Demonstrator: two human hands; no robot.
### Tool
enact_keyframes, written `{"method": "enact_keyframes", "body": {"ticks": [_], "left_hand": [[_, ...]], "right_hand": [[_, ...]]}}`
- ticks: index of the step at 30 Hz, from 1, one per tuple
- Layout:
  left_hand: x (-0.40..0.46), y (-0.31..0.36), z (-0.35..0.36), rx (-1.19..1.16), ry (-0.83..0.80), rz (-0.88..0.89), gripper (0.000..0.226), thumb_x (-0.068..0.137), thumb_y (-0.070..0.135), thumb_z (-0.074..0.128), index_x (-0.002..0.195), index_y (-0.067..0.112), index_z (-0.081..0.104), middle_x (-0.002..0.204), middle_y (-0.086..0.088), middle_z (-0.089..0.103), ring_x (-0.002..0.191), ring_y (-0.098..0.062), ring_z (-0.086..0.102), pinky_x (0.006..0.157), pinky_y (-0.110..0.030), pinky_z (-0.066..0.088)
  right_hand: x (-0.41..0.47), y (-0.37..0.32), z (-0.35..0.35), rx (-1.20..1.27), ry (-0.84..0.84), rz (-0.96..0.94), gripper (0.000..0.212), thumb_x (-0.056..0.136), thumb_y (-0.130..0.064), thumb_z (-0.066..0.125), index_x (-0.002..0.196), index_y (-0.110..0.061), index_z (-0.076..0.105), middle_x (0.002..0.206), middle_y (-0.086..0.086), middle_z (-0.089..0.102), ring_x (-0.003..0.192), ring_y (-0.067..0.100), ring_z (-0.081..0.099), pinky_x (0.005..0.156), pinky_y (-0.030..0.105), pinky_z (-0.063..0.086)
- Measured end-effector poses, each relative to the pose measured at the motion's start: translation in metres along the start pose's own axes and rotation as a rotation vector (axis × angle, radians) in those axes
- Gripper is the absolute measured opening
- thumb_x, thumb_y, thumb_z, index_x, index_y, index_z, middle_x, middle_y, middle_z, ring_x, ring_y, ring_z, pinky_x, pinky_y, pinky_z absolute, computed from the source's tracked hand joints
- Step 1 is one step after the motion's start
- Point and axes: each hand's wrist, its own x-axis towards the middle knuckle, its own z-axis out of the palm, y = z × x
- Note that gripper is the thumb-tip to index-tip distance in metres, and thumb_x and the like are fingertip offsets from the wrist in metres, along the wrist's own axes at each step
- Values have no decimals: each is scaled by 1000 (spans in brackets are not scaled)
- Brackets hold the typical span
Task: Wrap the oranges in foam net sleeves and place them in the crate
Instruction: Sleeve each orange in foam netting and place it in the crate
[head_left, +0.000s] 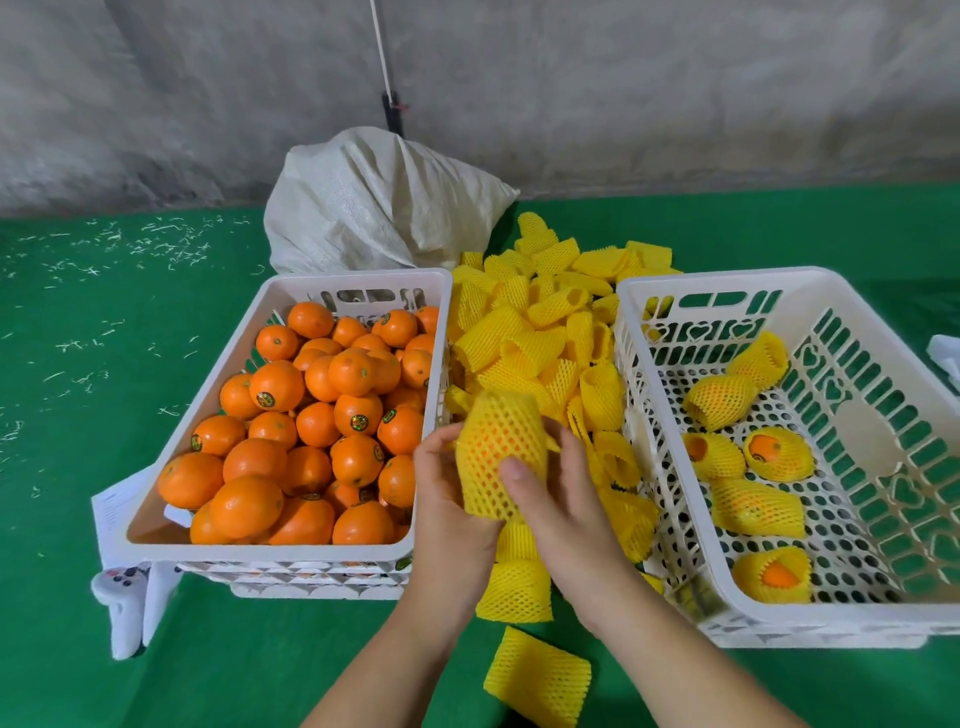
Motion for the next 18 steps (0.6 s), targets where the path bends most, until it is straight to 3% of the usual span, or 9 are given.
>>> {"method": "enact_keyframes", "body": {"ticks": [2,3,5,7,9,11,14,16,18], "left_hand": [[-3,-3,5,107,-101,9,84,83,12,85,148,38,40,137,33,53,127,5,57,96,-17,54],[-3,-4,6,108,-149,-15,88,83,13,85,151,42,37,144,30,48,126,5,57,97,-20,54],[1,-4,-3,167,-245,-32,90,84,29,88,153,47,34,149,19,41,103,-3,67,86,-22,56],[13,-7,-27,426,-237,84,80,86,45,81,153,43,37,141,18,37,92,-10,66,82,-17,53],[32,-12,-59,699,-144,170,63,93,40,74,149,34,46,139,10,40,105,-15,62,94,-26,53],[53,-18,-88,992,-90,136,51,98,31,69,147,25,54,145,-5,47,127,-30,51,107,-45,45],[70,-27,-105,1431,-287,-5,55,101,47,59,153,36,49,161,1,38,142,-34,33,117,-47,31],[73,-28,-107,1526,-387,-30,61,99,57,56,156,49,36,165,9,27,141,-35,25,117,-48,31],[78,-27,-108,1579,-399,-32,70,95,59,60,156,54,28,163,11,24,139,-34,24,114,-49,31]], "right_hand": [[6,-1,-1,-12,-22,39,67,67,-64,79,127,-54,52,119,-28,67,109,-3,66,80,17,57],[9,-3,-7,-3,2,50,68,66,-61,83,128,-51,55,121,-23,69,110,1,68,83,21,58],[17,-7,-30,28,105,63,77,66,-57,87,134,-45,54,126,-14,69,114,10,68,89,34,60],[28,-12,-65,-11,283,77,84,67,-54,90,139,-45,48,129,-10,64,112,16,67,88,39,60],[40,-15,-107,-198,484,87,94,75,-46,88,151,-42,33,133,-11,57,117,18,60,96,44,54],[50,-12,-145,-358,591,142,107,86,-38,82,160,-43,5,154,-6,42,136,23,46,114,48,40],[57,2,-164,-497,539,248,113,93,-41,72,157,-41,-21,172,-4,-5,156,27,13,121,46,23],[55,16,-154,-645,422,258,107,95,-44,68,158,-43,-18,167,-8,-27,157,27,-3,117,42,23],[50,28,-142,-969,285,154,90,96,-47,65,160,-46,2,167,-8,-25,156,29,-7,120,50,20]]}}
